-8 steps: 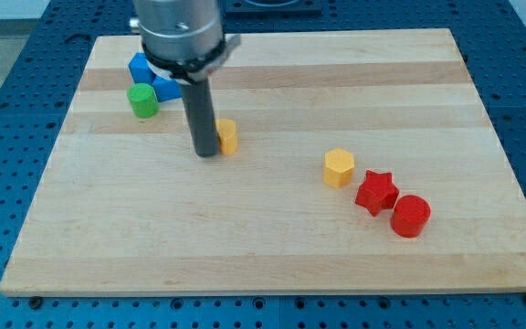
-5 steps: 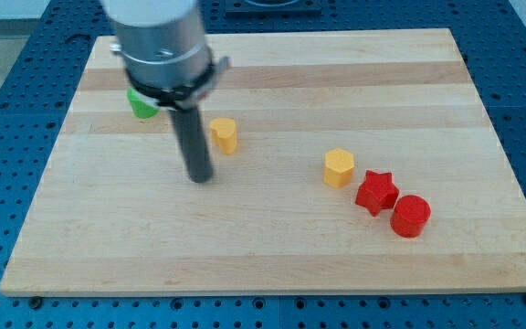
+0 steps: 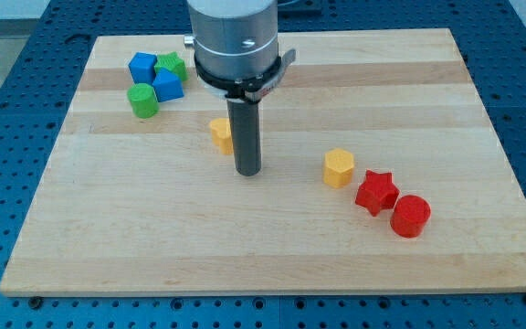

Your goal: Push yellow heart closer to green circle

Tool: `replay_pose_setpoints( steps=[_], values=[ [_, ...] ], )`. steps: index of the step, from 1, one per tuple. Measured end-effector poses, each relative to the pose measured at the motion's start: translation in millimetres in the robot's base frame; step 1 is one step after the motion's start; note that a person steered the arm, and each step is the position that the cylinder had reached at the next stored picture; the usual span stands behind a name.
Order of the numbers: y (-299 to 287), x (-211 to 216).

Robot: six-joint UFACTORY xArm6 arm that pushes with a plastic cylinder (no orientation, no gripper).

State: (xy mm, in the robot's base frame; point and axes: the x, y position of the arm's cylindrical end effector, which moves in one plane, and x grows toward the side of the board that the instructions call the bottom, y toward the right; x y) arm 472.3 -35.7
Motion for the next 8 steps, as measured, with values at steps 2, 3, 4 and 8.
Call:
replay_pose_setpoints(
  steps=[2, 3, 4, 8],
  values=[
    [-15.1, -23.2],
    [-32.3, -38.0],
    [-46.7, -46.1],
    [-58.3, -32.4]
  ],
)
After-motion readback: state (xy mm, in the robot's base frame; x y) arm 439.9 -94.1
